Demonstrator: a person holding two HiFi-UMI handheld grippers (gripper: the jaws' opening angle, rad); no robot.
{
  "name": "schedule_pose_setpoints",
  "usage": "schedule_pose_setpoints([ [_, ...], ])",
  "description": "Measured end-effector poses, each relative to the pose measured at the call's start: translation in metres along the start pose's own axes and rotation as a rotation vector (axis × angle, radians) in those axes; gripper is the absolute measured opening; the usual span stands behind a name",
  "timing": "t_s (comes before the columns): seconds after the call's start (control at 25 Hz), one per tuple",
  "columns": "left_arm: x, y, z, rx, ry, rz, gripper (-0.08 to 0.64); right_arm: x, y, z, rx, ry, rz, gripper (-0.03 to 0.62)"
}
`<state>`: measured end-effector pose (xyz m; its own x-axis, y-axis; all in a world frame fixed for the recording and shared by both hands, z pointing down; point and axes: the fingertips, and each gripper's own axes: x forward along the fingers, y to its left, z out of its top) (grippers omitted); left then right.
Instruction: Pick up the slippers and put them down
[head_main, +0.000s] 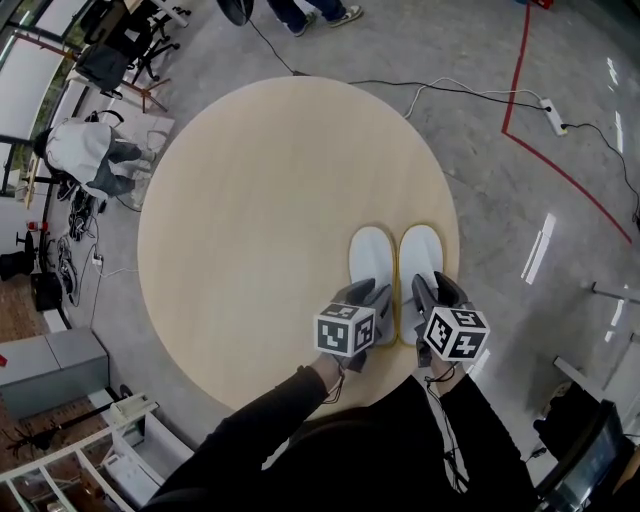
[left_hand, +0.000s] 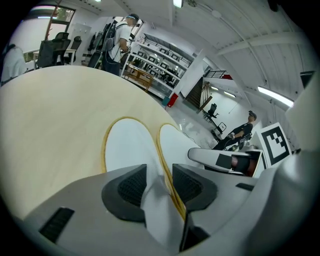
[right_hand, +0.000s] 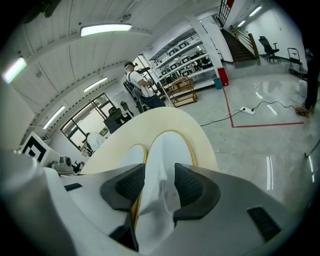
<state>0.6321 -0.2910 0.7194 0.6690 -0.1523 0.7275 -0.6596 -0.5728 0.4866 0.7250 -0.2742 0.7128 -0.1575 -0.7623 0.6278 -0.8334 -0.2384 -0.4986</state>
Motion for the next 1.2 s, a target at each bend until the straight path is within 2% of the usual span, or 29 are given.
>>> schedule_pose_setpoints([
  [0.08, -0.003, 0.002, -0.001, -0.008, 0.002, 0.005, 0.207, -0.001, 0.002, -0.001, -0.003, -0.001, -0.004, 0.188],
  [0.16, -0.007, 0.001, -0.002, -0.009, 0.003, 0.003, 0.241, -0.006, 0.003, -0.002, -0.006, -0.005, -0.013, 0.208],
  [0.4, -0.030, -0.008, -0.009, -0.041, -0.029, -0.024, 0.245, -0.026, 0.007, -0.002, 0.000, -0.034, -0.016, 0.227],
  [0.64, -0.065, -0.037, -0.032, -0.088, -0.042, -0.142, 0.244, -0.058, 0.005, 0.000, 0.023, -0.093, -0.016, 0.227],
  [0.84, -0.106, -0.032, -0.056, -0.111, -0.074, -0.153, 0.244, -0.076, 0.029, -0.014, 0.022, -0.115, 0.011, 0.224],
  [1.0, -0.152, -0.015, -0.075, -0.136, -0.110, -0.177, 0.239, -0.085, 0.082, -0.035, -0.016, -0.104, 0.050, 0.142],
  [1.2, -0.203, 0.009, -0.089, -0.185, -0.178, -0.194, 0.169, -0.094, 0.148, -0.059, -0.073, -0.072, 0.097, 0.070],
])
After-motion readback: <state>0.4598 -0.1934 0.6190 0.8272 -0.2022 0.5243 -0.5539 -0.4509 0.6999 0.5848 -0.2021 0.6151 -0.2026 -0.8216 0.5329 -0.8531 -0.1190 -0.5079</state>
